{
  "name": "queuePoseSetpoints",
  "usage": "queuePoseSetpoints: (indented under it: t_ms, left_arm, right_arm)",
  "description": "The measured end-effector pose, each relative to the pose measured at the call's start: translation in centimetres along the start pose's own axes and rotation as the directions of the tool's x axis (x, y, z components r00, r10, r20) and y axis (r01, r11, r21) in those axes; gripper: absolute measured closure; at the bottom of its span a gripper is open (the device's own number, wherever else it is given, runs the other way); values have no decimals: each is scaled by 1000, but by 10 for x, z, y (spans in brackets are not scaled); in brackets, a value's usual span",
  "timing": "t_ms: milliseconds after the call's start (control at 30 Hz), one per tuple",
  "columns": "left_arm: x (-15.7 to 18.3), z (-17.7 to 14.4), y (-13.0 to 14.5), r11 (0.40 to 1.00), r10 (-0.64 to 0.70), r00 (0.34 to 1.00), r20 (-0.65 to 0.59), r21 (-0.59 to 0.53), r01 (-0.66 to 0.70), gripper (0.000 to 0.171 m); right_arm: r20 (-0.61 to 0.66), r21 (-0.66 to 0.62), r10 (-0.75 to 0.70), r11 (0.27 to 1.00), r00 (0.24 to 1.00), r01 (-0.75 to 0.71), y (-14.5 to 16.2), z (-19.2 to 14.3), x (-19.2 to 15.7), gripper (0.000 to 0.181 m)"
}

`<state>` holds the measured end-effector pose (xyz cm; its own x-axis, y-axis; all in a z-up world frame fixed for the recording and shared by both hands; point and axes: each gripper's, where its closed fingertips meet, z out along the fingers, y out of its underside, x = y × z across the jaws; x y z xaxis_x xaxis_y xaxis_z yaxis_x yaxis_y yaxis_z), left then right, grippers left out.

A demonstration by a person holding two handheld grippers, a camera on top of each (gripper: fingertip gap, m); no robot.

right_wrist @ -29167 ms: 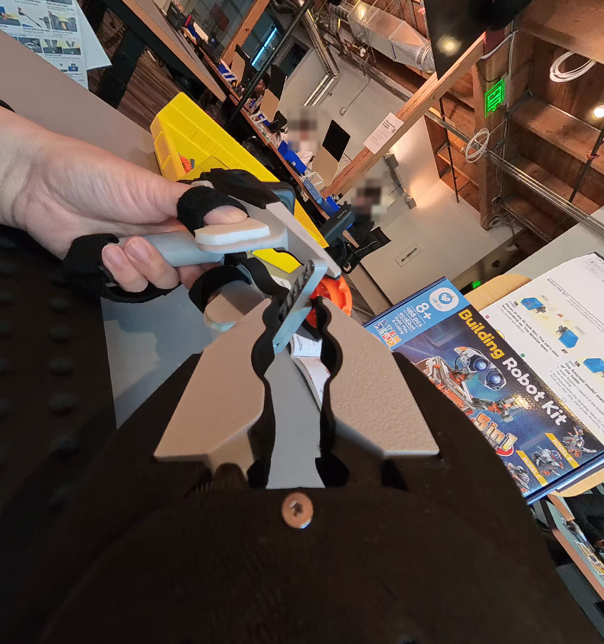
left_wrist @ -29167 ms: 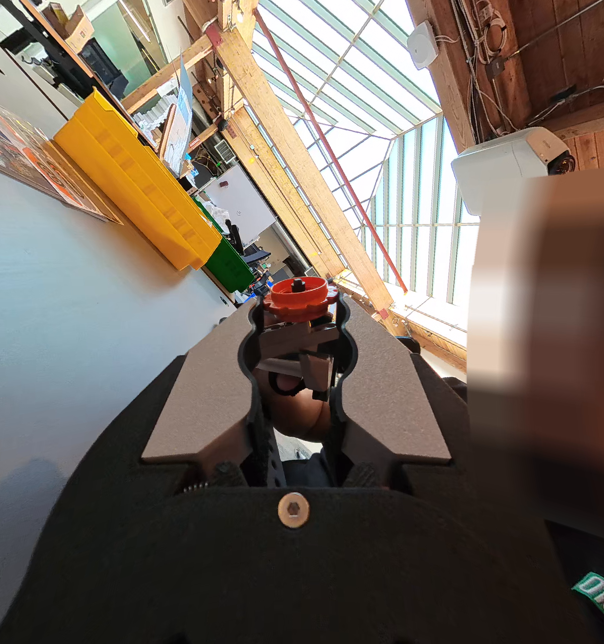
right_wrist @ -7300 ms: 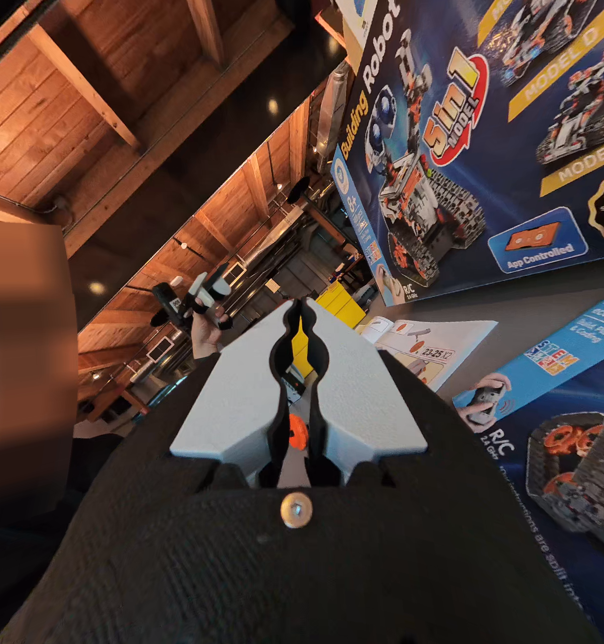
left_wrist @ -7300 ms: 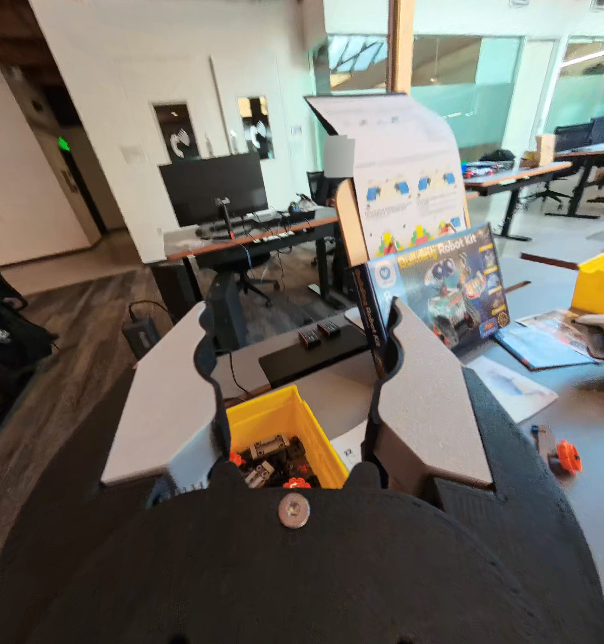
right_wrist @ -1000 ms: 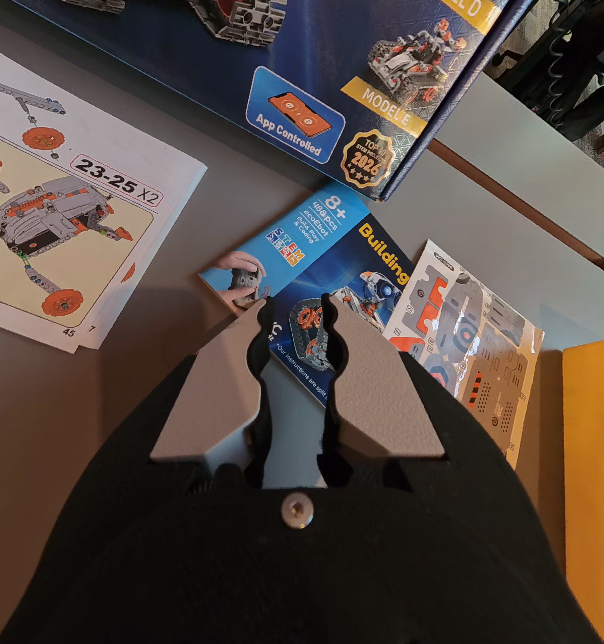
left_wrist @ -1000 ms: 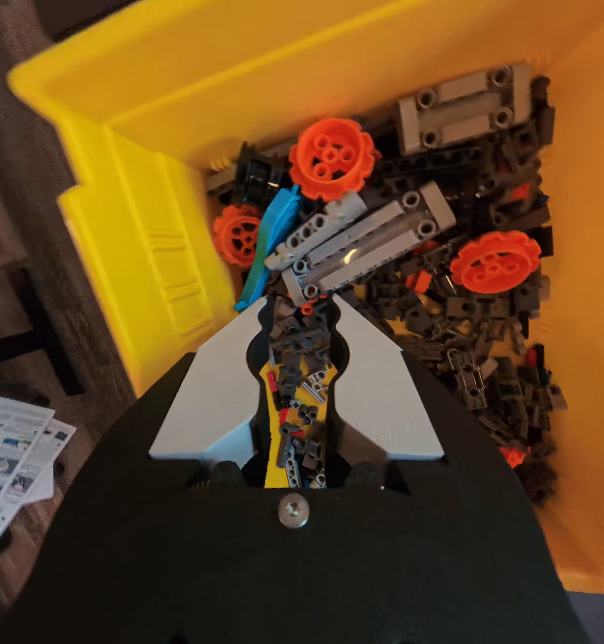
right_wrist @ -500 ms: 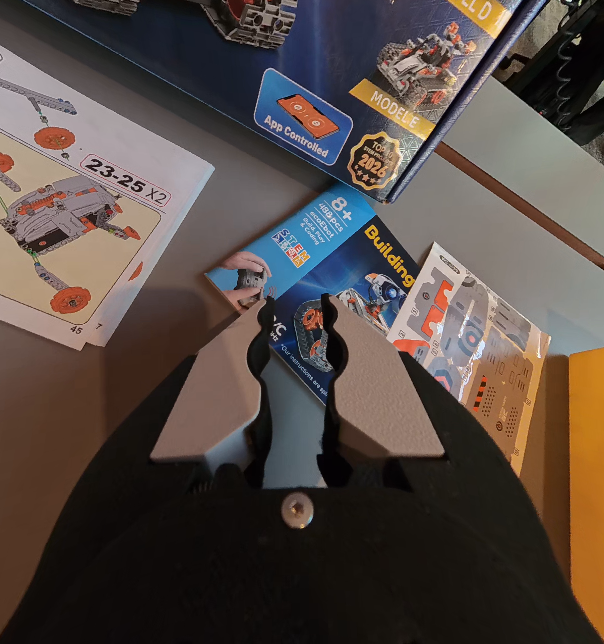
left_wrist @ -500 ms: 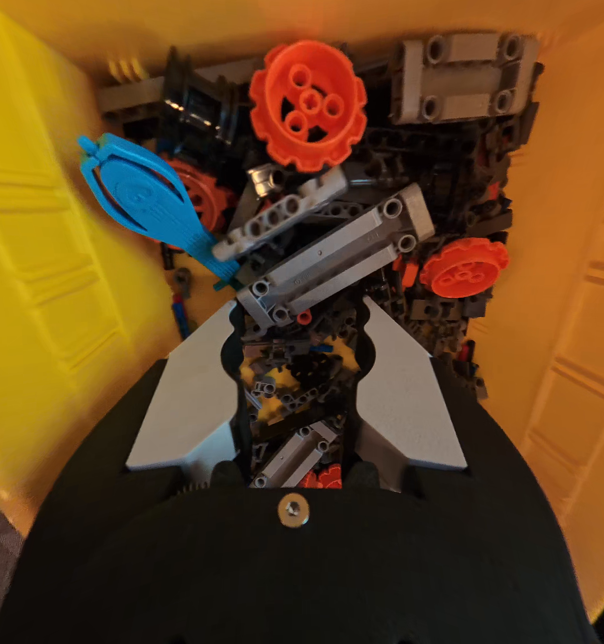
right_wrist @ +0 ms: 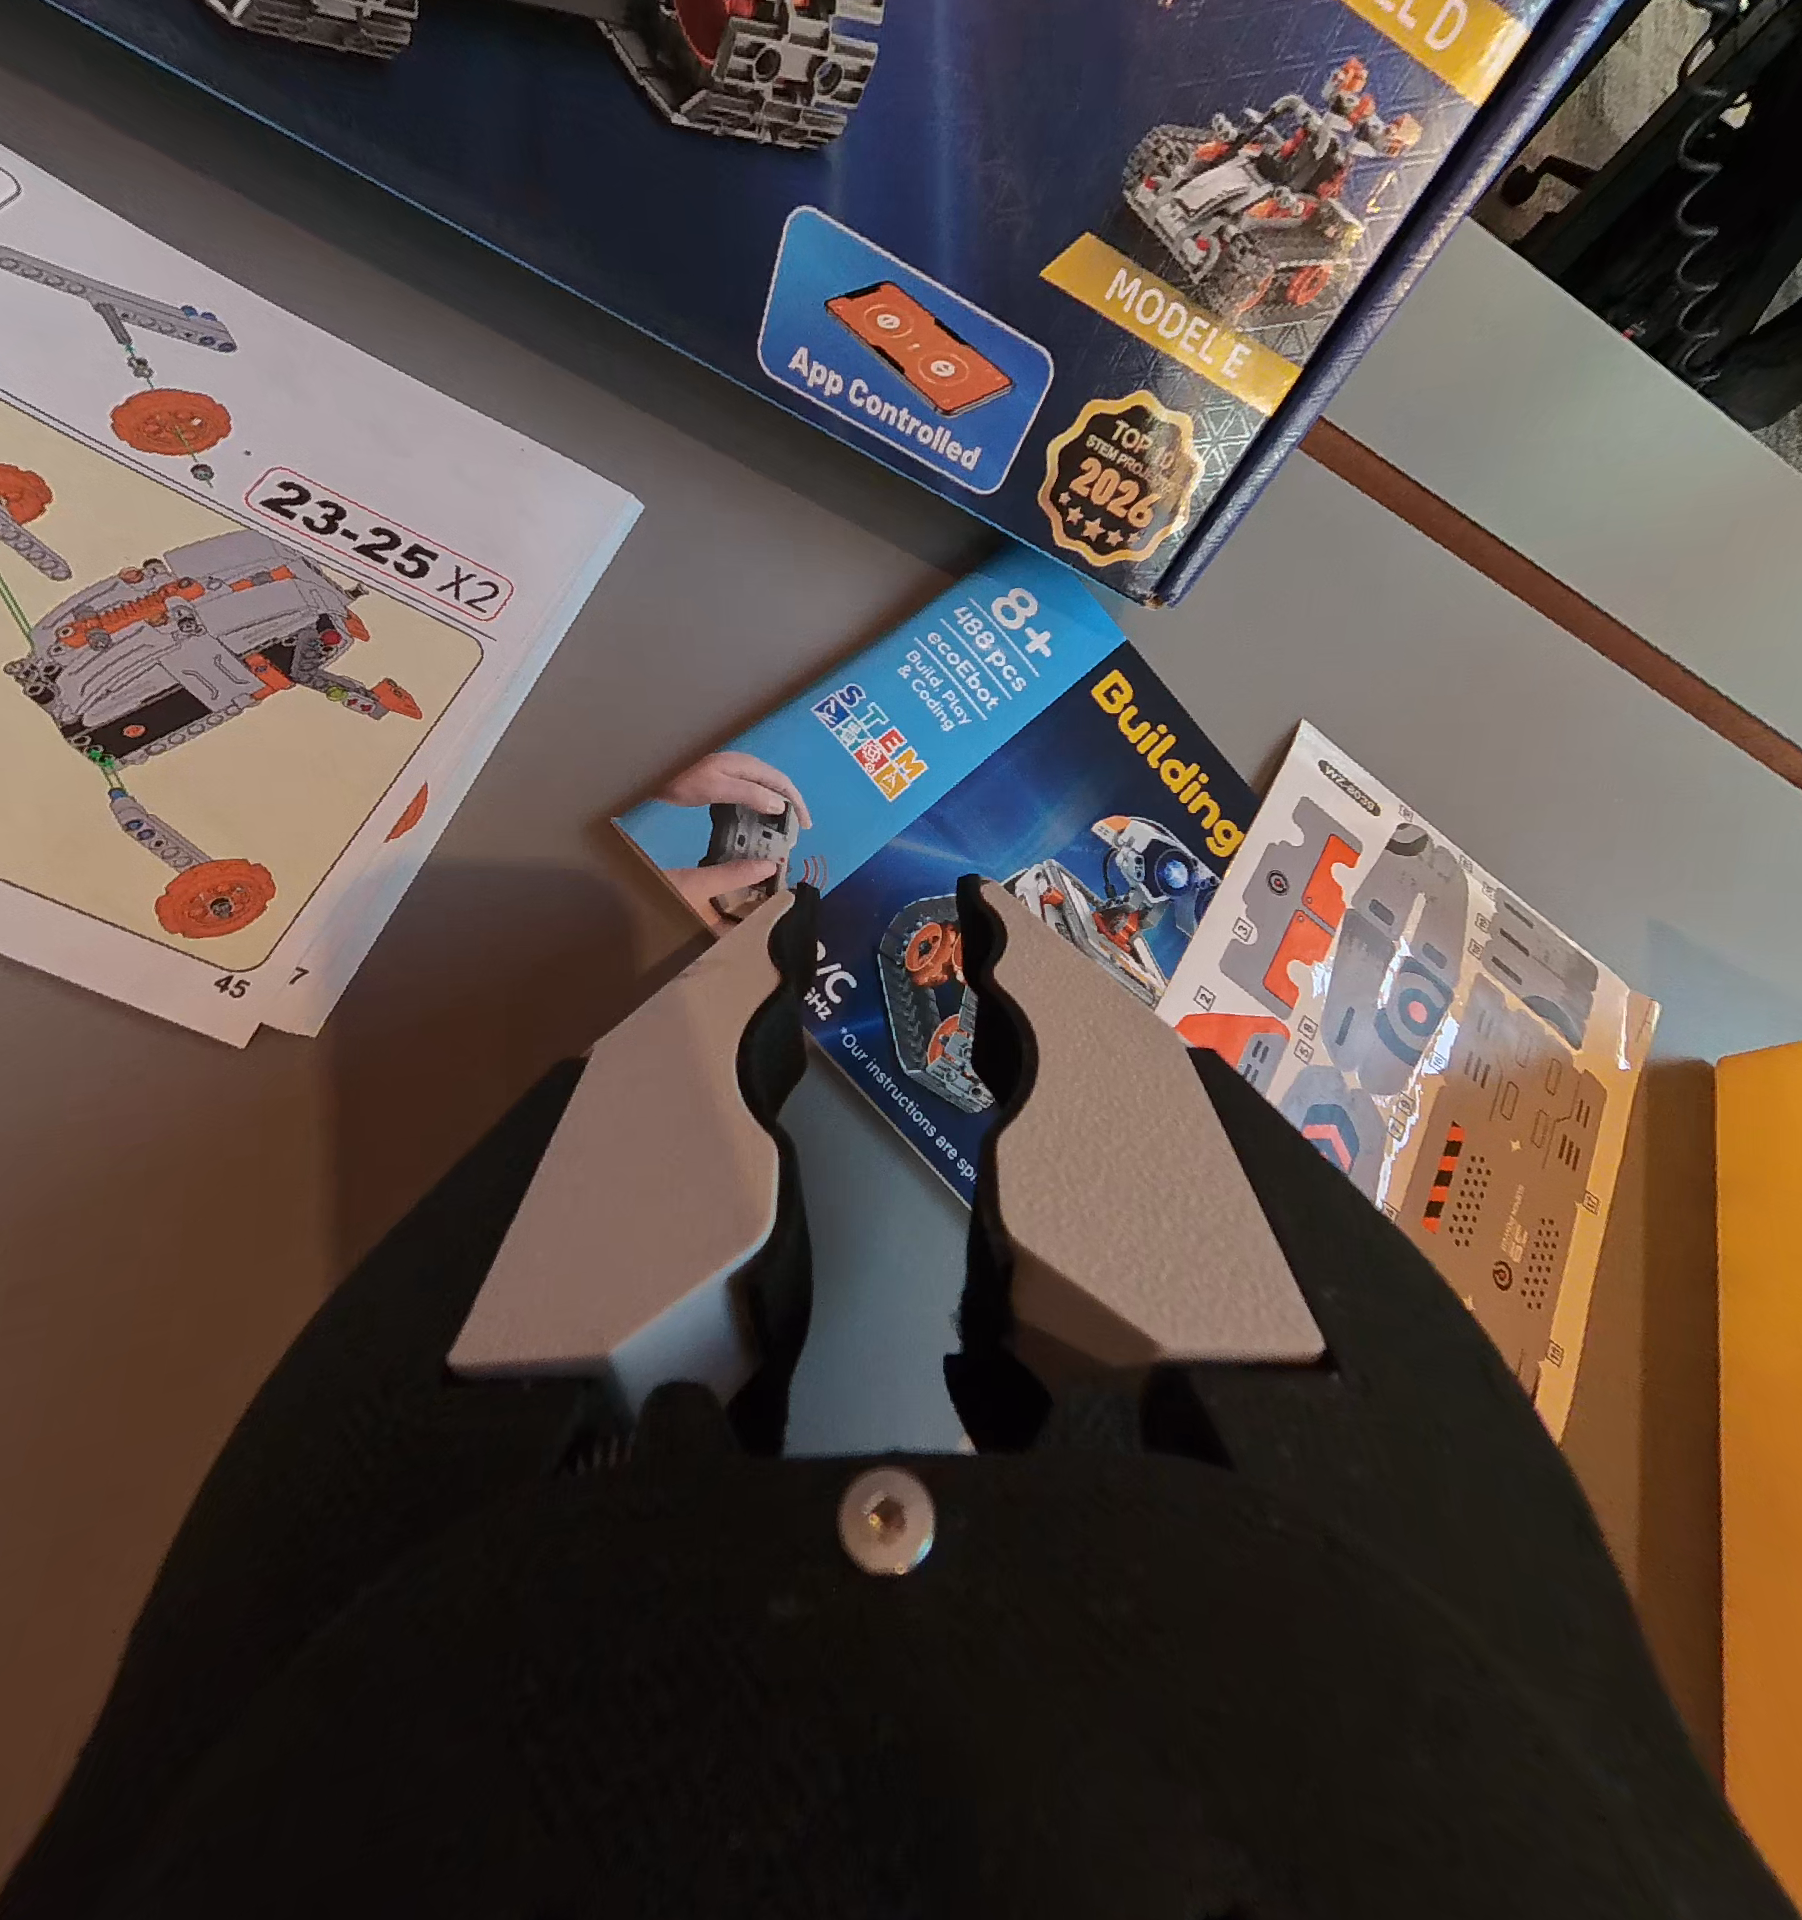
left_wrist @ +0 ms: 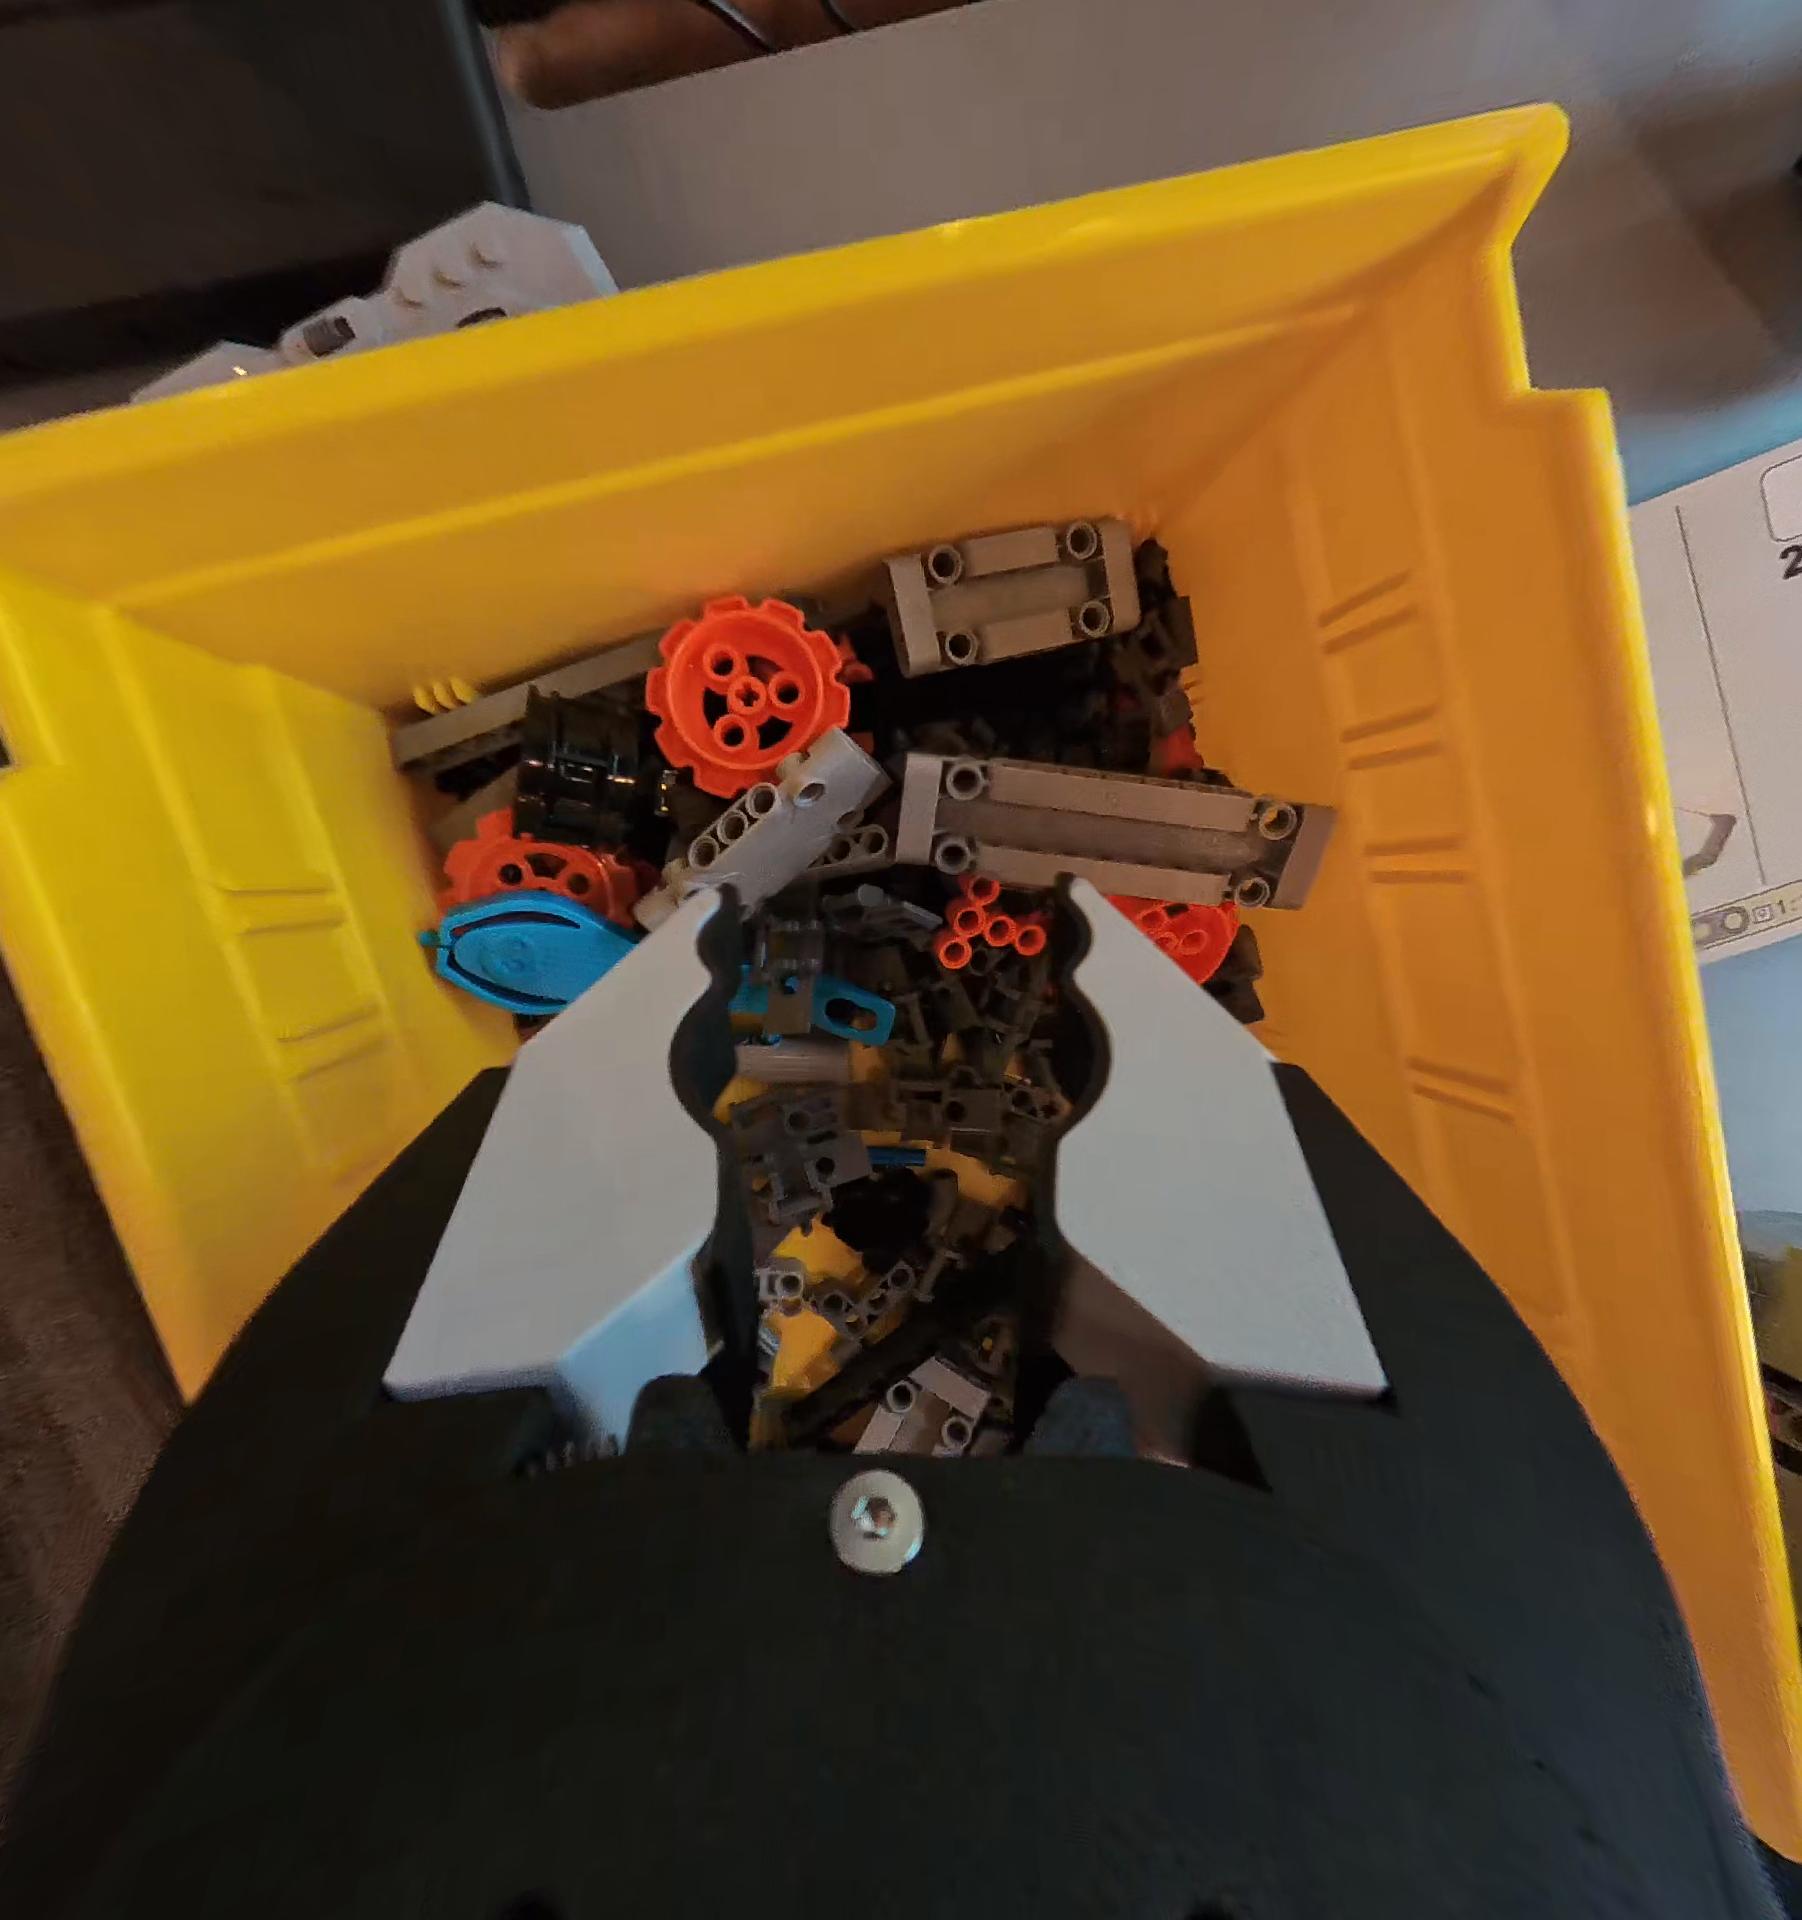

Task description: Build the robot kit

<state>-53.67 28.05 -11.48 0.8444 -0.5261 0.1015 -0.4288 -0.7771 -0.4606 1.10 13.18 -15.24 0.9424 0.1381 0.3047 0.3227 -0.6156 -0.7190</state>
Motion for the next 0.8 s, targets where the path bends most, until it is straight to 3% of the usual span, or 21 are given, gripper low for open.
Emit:
queuePoseSetpoints:
  t_ms: [33,200,267,367,467,567,633,700,800]
  left_arm:
    - [0,3,0,1000,-3,1000,-13,-2,3,106]
    - [-16,10,10,998,-2,996,88,-66,8,113]
    - [-17,4,6,999,-13,995,100,-37,17,113]
    - [-7,4,-3,1000,-8,1000,31,13,7,100]
    - [-9,13,-11,997,48,998,46,57,-51,94]
    - [-8,19,-5,999,32,999,33,24,-33,112]
    - [-15,19,11,998,-12,998,55,-54,15,137]
    - [-10,20,42,975,-84,996,4,-206,83,138]
    - [10,8,85,885,-278,956,-98,-412,215,140]
  right_arm:
    - [0,0,0,1000,1000,0,0,0,0,155]
    - [4,1,3,1000,1000,-3,0,0,0,155]
    - [7,2,5,1000,1000,-5,0,0,0,155]
    - [13,4,13,1000,1000,-14,0,0,0,155]
    - [15,5,17,1000,1000,-17,1,0,0,155]
    - [14,5,16,1000,1000,-16,0,0,0,155]
    - [15,6,16,1000,1000,-16,1,1,0,156]
    - [18,6,18,1000,1000,-18,0,1,0,156]
    - [22,7,21,1000,1000,-22,1,1,0,156]
